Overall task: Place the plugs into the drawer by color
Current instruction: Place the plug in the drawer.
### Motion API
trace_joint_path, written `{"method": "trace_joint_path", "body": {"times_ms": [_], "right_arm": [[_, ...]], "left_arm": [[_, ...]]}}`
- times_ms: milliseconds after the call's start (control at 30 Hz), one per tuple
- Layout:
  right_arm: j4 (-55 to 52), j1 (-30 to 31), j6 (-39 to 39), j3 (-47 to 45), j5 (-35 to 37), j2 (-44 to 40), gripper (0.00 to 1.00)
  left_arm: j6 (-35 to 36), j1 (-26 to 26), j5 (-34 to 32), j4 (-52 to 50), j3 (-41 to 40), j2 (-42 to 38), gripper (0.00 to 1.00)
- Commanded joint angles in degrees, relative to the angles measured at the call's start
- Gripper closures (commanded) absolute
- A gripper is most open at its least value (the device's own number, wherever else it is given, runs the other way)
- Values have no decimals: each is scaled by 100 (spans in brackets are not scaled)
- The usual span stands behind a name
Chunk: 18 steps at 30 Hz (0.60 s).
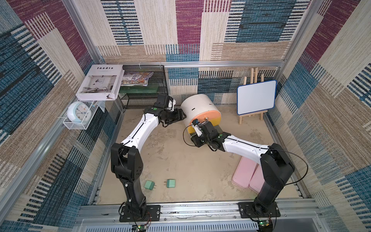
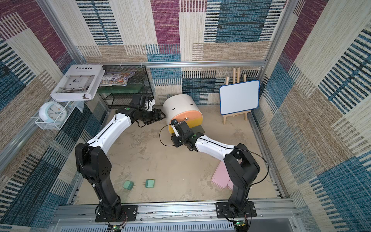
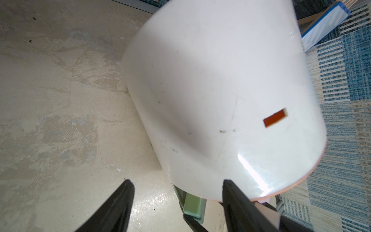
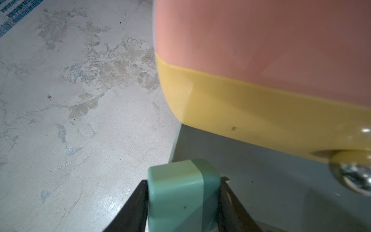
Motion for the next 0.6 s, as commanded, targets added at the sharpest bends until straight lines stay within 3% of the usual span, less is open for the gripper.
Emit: {"method": "trace_joint_path", "body": {"times_ms": [0, 367, 567], "right_arm": [[190, -7, 47, -8, -187, 55, 55], [-5, -56, -75, 49, -159, -32, 37], [-305, -69, -228, 87, -138, -444, 33]], "left_arm": [[62, -1, 35, 51, -1, -74, 26], [57, -1, 40, 72, -20, -166, 26], [60, -1, 21, 90, -38, -223, 26]]}}
